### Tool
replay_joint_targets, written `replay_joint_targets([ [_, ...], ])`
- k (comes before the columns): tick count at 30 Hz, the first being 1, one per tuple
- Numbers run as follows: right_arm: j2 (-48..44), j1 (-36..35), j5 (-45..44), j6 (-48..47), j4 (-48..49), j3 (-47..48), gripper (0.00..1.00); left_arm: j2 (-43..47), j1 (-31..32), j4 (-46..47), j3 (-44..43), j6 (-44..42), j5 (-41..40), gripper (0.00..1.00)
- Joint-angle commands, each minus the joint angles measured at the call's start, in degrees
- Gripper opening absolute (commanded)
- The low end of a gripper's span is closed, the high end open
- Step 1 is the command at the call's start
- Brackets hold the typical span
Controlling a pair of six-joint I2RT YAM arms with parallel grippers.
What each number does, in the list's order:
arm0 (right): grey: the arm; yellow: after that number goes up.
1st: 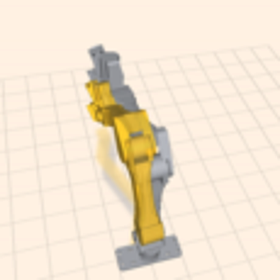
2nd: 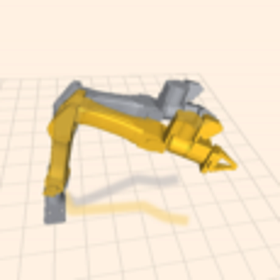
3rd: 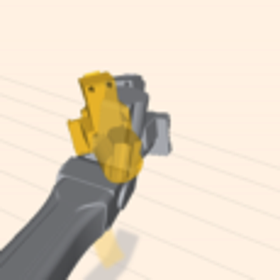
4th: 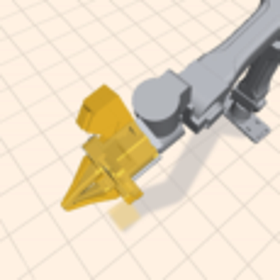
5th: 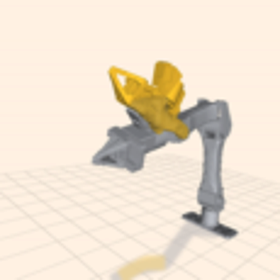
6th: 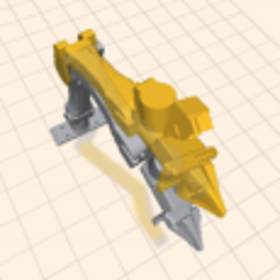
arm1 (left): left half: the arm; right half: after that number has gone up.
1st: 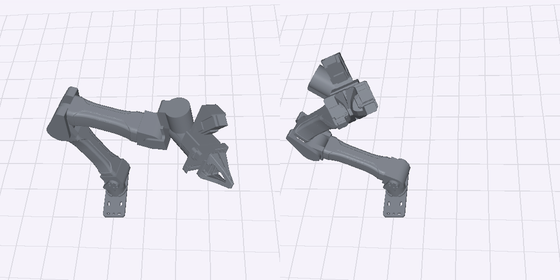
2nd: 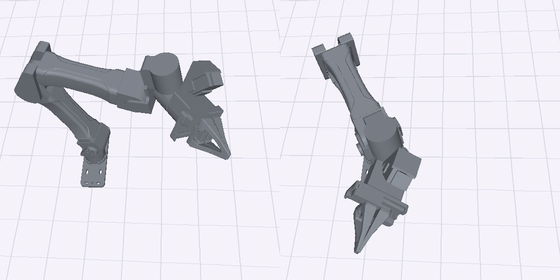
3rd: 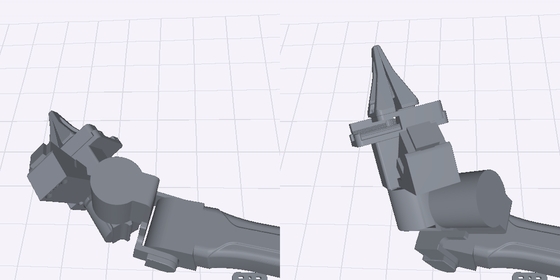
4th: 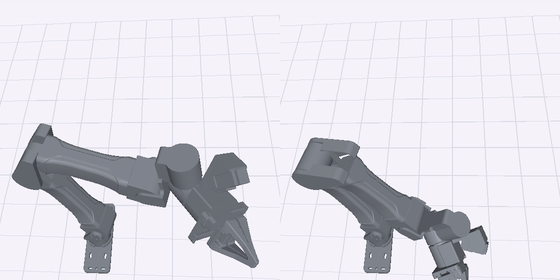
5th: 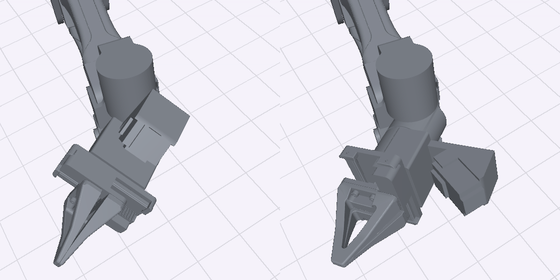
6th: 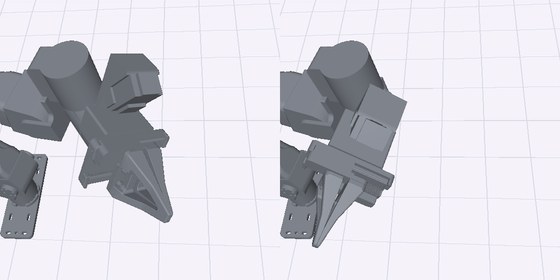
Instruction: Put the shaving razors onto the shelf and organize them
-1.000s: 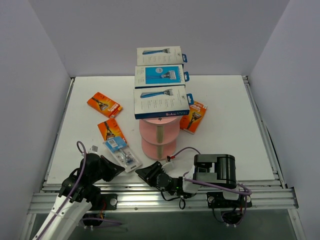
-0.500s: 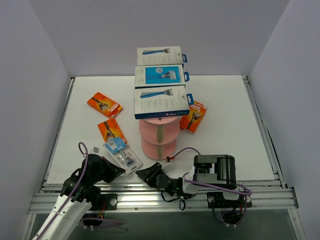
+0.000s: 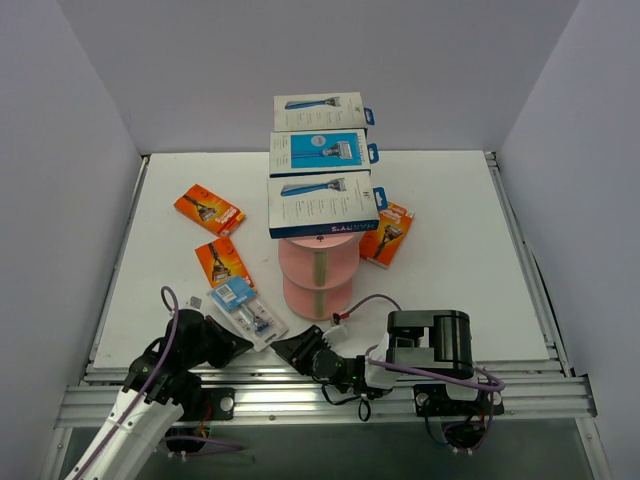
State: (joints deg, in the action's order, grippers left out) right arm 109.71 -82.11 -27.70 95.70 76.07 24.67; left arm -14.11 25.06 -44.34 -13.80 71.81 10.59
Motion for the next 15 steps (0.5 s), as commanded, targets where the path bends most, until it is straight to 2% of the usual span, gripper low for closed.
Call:
replay_joint_targets([
  [1,-0.4,-0.3,-3.5,-1.4,18.3,1.6,0.3,0.2,0.3,2.5,0.1,0.7,2.2,0.02],
  [15,0.7,1.2,-2.4,-1.8,16.6,5.0,0.3,2.9,0.3,0.4,0.6,1.2,3.8,0.02],
])
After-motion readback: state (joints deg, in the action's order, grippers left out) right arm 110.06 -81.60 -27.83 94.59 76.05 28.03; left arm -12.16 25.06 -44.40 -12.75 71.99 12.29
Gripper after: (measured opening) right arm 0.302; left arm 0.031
